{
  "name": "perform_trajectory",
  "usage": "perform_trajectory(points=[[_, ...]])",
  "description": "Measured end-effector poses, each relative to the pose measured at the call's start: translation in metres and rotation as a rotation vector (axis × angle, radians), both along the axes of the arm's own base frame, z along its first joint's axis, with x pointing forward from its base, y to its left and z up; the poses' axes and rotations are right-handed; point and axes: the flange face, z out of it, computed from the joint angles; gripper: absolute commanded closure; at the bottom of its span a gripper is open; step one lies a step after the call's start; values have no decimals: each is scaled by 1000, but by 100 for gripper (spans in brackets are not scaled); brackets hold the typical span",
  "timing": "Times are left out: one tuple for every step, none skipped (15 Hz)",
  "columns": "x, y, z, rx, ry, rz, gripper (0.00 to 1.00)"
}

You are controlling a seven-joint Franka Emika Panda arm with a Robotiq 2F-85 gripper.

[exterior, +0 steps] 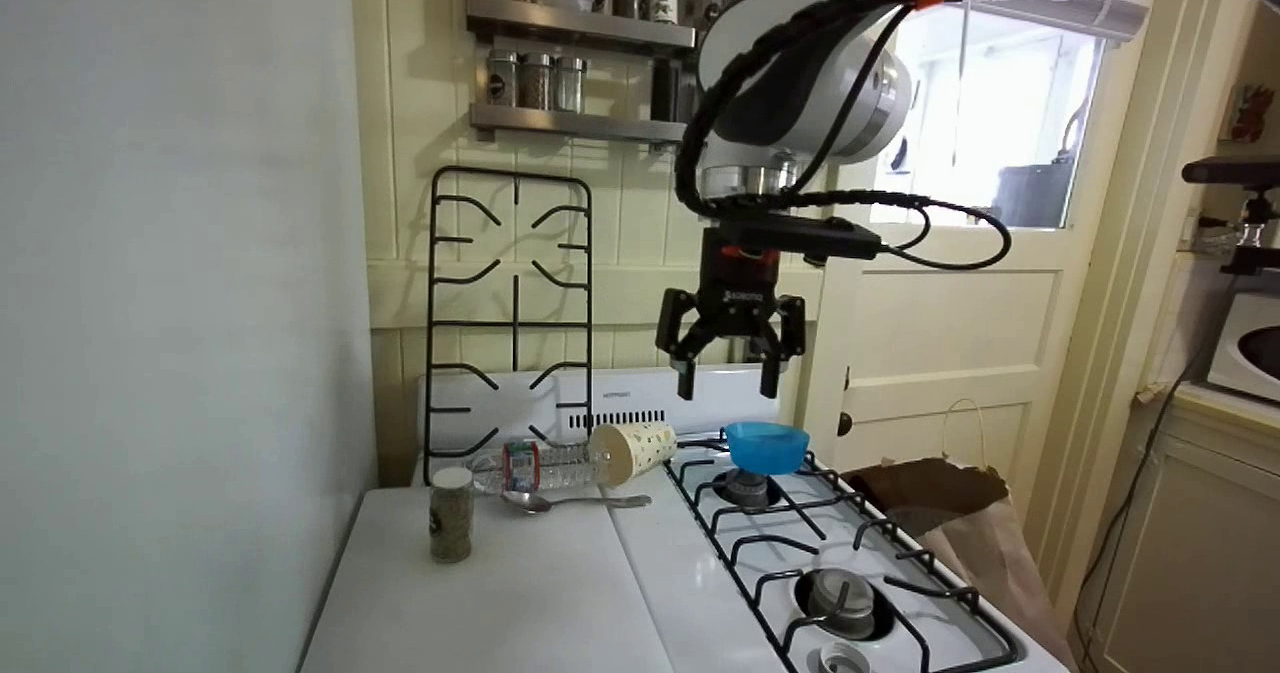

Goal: Pick up the cup and put it upright

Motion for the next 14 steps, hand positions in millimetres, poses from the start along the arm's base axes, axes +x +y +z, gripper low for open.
perform_trajectory(points=[[0,-11,-8,-9,36,-16,0],[0,-18,-15,-3,66,-35,0],[1,-23,-20,2,86,-46,0],[1,-25,-23,4,94,-51,0],[2,-25,-24,4,97,-51,0],[4,-26,-23,-25,79,-65,0],[7,-26,-21,-60,47,-86,0],[12,-25,-18,-90,6,-104,0],[18,-22,-15,-116,-44,-123,0],[25,-18,-15,-140,-93,-140,0],[31,-14,-17,-161,-138,-162,0],[36,-11,-22,-184,-181,-186,0],[41,-8,-28,-202,-219,-212,0],[46,-7,-34,-208,-242,-239,0]])
